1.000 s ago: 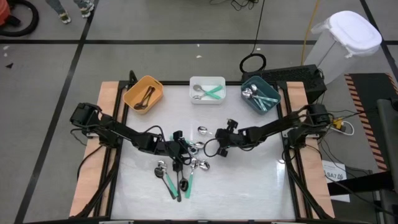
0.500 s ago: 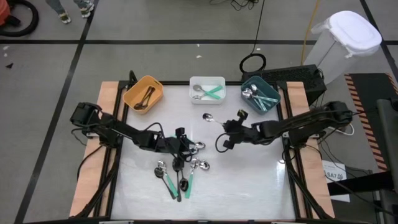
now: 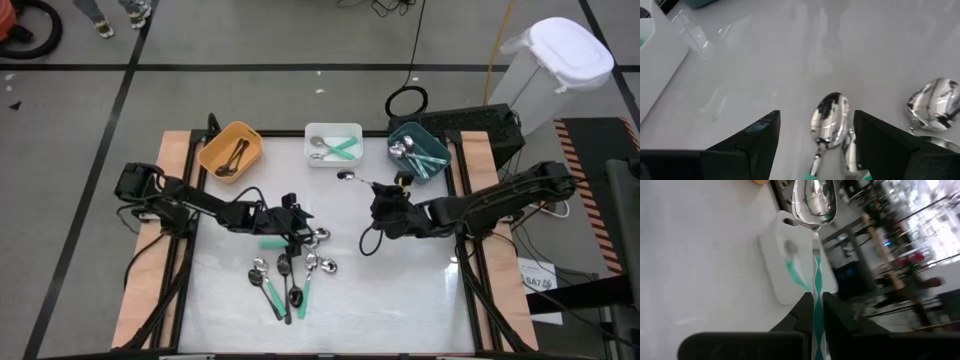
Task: Sort silverware by color (type)
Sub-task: Put the blue patterned spoon into the blue bin
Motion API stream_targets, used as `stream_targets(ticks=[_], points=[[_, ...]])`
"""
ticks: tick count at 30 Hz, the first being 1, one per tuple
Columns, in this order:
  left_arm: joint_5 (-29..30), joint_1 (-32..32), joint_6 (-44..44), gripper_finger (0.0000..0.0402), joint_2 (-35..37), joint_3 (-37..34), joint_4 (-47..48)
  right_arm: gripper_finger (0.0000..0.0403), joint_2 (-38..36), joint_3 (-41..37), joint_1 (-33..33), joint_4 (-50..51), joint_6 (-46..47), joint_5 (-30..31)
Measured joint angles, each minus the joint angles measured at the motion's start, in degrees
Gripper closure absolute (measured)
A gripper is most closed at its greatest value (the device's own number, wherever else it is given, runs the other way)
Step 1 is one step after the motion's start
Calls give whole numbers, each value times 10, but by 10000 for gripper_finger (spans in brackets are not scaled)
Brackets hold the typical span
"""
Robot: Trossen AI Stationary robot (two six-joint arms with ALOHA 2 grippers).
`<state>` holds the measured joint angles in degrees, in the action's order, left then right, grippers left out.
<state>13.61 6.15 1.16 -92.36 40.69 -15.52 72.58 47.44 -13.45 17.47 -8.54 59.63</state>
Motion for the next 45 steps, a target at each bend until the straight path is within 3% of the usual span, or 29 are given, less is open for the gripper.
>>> stream_targets(ticks=[7, 16, 36, 45], points=[[0, -11, 5, 149, 0, 0, -13, 384, 0, 0, -2, 1, -83, 62], [0, -20, 16, 149, 0, 0, -20, 384, 0, 0, -2, 8, -137, 83], [0, -22, 24, 149, 0, 0, -19, 384, 0, 0, -1, 13, -138, 79], [0, -22, 23, 149, 0, 0, -19, 382, 0, 1, 37, 53, -111, 75]])
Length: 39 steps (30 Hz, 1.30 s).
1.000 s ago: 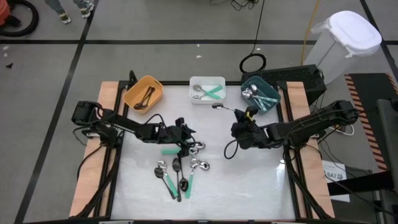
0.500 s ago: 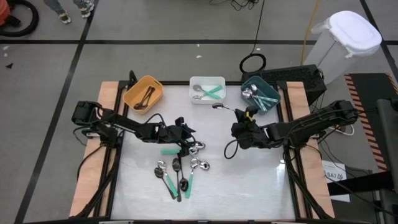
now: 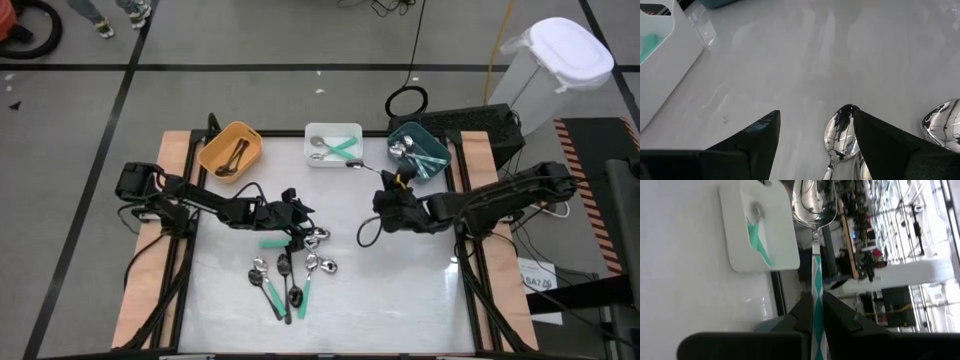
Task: Sort silverware by color (type)
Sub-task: Put the blue patterned spoon into the blue bin
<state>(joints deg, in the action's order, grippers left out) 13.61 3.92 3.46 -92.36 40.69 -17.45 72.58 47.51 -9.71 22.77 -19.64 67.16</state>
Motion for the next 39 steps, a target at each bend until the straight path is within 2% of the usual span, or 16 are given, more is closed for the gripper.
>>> stream_targets(ticks=[8, 15, 21, 27, 37, 39], points=[[0, -2, -8, 149, 0, 0, -1, 382, 0, 0, 68, 9, -24, -42], [0, -10, -17, 149, 0, 0, -2, 382, 0, 0, 125, 18, -66, -44], [0, -13, -19, 149, 0, 0, -2, 382, 0, 0, 178, 53, -55, -47], [0, -13, -28, 149, 0, 0, -2, 382, 0, 0, 245, 90, -16, -129], [0, -13, -28, 149, 0, 0, -1, 381, 0, 0, 361, 157, 72, -235], [0, -13, -28, 149, 0, 0, -1, 381, 0, 0, 379, 170, 82, -240]])
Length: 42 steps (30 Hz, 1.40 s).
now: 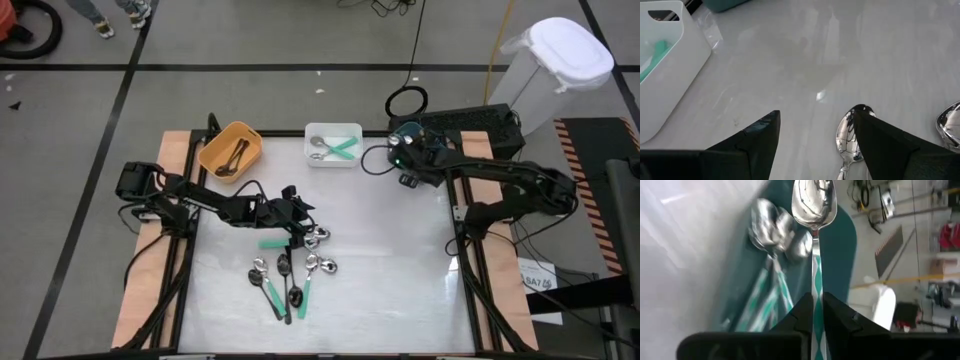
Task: Sort silverware by color (type)
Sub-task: Put the blue patterned spoon into the blue bin
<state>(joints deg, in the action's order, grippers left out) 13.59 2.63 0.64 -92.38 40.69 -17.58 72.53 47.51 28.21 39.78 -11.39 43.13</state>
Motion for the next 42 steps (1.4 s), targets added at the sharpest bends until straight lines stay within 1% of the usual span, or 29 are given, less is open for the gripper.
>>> stream_targets(ticks=[3, 4, 9, 11, 14, 21, 30, 37, 39, 42], points=[[0, 0, 0, 149, 0, 0, 0, 381, 0, 0, 22, 6, 7, -3], [0, 0, 0, 149, 0, 0, 0, 381, 0, 0, 30, 6, 10, -13], [0, 0, 0, 149, 0, 0, 0, 381, 0, 0, 79, 9, 33, -103], [0, 0, 0, 149, 0, 0, 0, 381, 0, 0, 95, 8, 32, -129], [0, 0, 0, 149, 0, 0, 0, 381, 0, 0, 114, 8, 27, -143], [0, 0, 1, 149, 0, 0, 0, 380, 0, 0, 155, -9, 0, -209], [0, 0, 12, 149, 0, 0, -1, 380, 4, -1, 197, -24, -26, -268], [0, 0, 15, 149, 0, 0, -2, 375, 32, -1, 205, -22, -42, -269], [0, 0, 15, 149, 0, 0, -3, 363, 37, -1, 205, -23, -43, -269], [0, 0, 16, 149, 0, 0, -3, 333, 40, -1, 205, -23, -43, -257]])
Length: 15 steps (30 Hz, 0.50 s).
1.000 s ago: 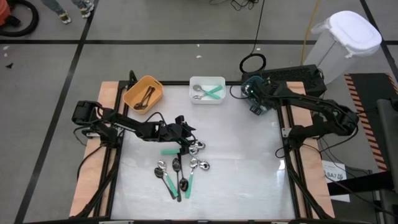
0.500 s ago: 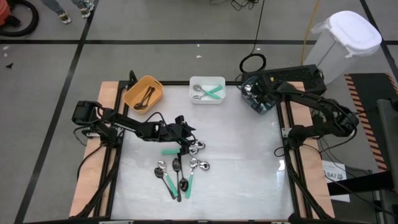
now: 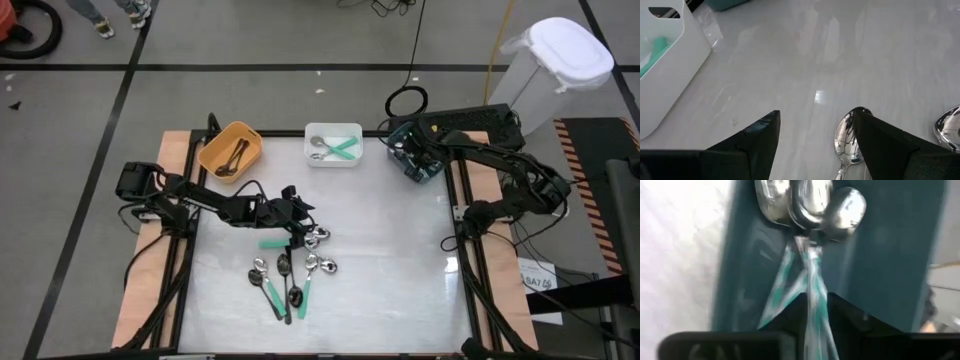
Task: Sort silverware by color (type)
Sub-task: Put the blue patterned spoon into the blue bin
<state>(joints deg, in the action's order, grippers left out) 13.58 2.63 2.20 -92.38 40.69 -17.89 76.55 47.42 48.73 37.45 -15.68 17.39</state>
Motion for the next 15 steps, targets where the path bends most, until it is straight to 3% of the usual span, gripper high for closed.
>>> stream_targets(ticks=[6, 12, 15], points=[[0, 0, 0, 149, 0, 0, 0, 274, -20, 0, -7, 3, 20, 63], [0, 0, 0, 149, 0, 0, 0, 248, -101, 0, -66, 10, 59, 64], [0, -1, 0, 149, 0, 0, 0, 249, -151, 0, -111, 2, 77, 35]])
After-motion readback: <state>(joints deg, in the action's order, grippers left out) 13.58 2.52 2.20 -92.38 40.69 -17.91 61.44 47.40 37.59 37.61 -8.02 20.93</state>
